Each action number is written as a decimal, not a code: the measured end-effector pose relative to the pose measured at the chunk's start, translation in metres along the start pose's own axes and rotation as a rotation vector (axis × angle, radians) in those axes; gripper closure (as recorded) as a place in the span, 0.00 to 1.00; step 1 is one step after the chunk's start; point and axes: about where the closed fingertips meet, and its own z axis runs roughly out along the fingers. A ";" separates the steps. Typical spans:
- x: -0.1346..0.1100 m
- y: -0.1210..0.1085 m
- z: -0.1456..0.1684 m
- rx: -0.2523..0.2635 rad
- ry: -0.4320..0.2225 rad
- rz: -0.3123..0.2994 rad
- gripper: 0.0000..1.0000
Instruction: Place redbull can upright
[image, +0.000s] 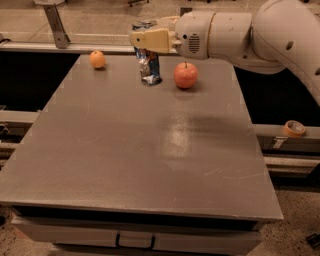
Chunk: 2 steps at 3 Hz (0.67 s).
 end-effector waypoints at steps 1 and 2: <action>0.001 0.005 0.007 -0.023 -0.018 -0.069 1.00; 0.011 0.003 0.004 -0.006 -0.059 -0.056 1.00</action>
Offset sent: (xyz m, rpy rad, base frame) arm -0.0056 0.0001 -0.0183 0.1172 -0.1117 -0.0064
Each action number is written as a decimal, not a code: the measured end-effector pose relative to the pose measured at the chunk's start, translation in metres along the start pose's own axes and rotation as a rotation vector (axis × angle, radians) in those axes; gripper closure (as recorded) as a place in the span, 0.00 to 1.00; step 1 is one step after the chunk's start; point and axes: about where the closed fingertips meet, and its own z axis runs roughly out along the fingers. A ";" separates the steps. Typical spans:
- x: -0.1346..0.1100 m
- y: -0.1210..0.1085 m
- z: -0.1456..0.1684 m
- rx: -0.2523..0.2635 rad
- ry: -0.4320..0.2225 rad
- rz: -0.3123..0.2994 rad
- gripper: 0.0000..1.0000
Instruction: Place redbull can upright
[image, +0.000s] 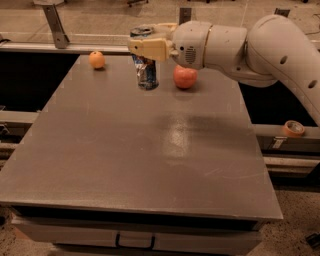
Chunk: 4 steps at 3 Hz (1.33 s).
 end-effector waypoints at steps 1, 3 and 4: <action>0.012 0.007 -0.005 -0.012 -0.072 -0.055 1.00; 0.042 0.015 -0.017 -0.082 -0.083 -0.246 1.00; 0.062 0.018 -0.015 -0.125 -0.059 -0.249 1.00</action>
Offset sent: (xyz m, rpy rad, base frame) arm -0.0232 -0.0218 -0.0430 -0.0320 -0.3504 0.0897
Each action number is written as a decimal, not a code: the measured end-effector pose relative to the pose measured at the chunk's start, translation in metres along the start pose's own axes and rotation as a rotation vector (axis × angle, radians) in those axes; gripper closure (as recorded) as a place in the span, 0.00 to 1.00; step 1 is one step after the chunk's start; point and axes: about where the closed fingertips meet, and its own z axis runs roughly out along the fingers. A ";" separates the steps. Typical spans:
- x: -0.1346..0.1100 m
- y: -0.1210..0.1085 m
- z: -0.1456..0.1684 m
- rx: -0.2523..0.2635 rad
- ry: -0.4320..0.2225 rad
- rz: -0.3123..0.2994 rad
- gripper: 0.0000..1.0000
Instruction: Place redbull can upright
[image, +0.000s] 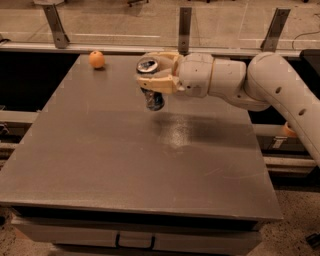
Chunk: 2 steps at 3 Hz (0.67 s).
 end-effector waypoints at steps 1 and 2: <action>0.014 0.006 0.001 -0.022 -0.002 0.034 0.82; 0.021 0.009 -0.001 -0.029 -0.011 0.053 0.58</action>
Offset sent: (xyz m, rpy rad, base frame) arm -0.0025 -0.0091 -0.0340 0.0335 0.0702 0.0310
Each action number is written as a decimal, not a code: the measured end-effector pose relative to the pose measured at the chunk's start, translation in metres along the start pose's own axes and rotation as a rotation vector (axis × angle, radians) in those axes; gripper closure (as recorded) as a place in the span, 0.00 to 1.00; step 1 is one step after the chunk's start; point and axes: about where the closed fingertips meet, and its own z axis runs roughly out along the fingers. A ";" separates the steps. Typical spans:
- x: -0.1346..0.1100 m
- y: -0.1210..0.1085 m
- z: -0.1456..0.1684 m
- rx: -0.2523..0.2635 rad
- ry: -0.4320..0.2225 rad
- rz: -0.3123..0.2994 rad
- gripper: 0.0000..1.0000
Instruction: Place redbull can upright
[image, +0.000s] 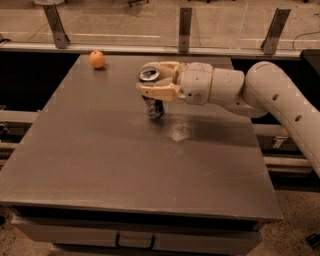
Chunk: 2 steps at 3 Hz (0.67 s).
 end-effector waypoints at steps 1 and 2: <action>0.006 0.003 -0.002 -0.002 -0.003 0.012 0.36; 0.009 0.006 -0.005 0.001 -0.002 0.019 0.12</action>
Offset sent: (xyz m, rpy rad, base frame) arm -0.0063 -0.0119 -0.0169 0.0117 0.0283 -0.0147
